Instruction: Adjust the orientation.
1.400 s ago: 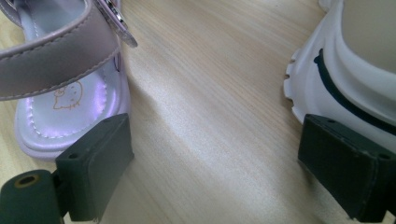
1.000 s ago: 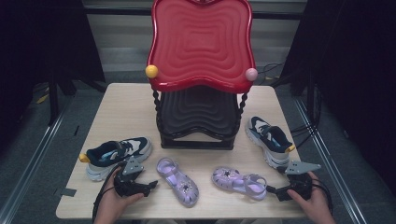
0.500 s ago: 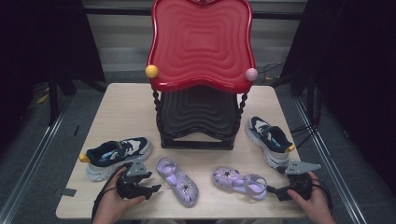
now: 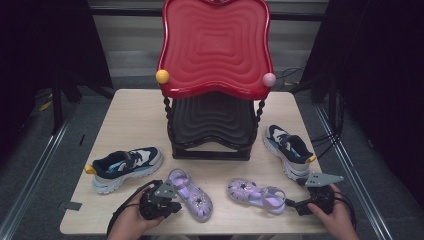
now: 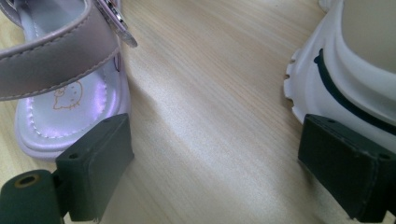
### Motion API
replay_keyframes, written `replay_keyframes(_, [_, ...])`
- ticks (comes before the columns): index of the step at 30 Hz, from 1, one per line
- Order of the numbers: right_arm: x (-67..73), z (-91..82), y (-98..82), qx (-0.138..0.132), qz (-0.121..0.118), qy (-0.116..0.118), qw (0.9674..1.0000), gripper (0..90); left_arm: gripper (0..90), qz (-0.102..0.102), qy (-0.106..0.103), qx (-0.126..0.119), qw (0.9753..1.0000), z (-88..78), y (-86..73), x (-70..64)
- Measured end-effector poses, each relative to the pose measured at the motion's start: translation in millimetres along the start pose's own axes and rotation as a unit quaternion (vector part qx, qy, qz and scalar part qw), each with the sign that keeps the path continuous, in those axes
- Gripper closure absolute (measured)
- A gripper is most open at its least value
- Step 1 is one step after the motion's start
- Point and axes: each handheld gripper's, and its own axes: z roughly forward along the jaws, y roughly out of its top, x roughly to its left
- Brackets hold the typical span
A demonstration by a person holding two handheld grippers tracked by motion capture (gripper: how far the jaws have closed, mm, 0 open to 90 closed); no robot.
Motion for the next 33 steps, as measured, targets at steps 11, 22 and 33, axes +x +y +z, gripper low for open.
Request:
replay_keyframes(11, [0.0, 0.0, 0.0, 0.000, 0.000, 0.000, 1.0000, 8.9, 90.0, 0.027, -0.024, 0.039, 0.9986, 16.9, 14.2, -11.1])
replay_keyframes(22, [0.0, 0.0, 0.0, 0.000, 0.000, 0.000, 1.0000, 8.9, 90.0, 0.031, -0.044, 0.025, 0.9983, 36.1, 35.9, -15.2])
replay_keyframes(33, [0.0, 0.0, 0.0, 0.000, 0.000, 0.000, 1.0000, 8.9, 90.0, 0.015, -0.026, 0.018, 0.9994, 52.6, 59.4, -15.4])
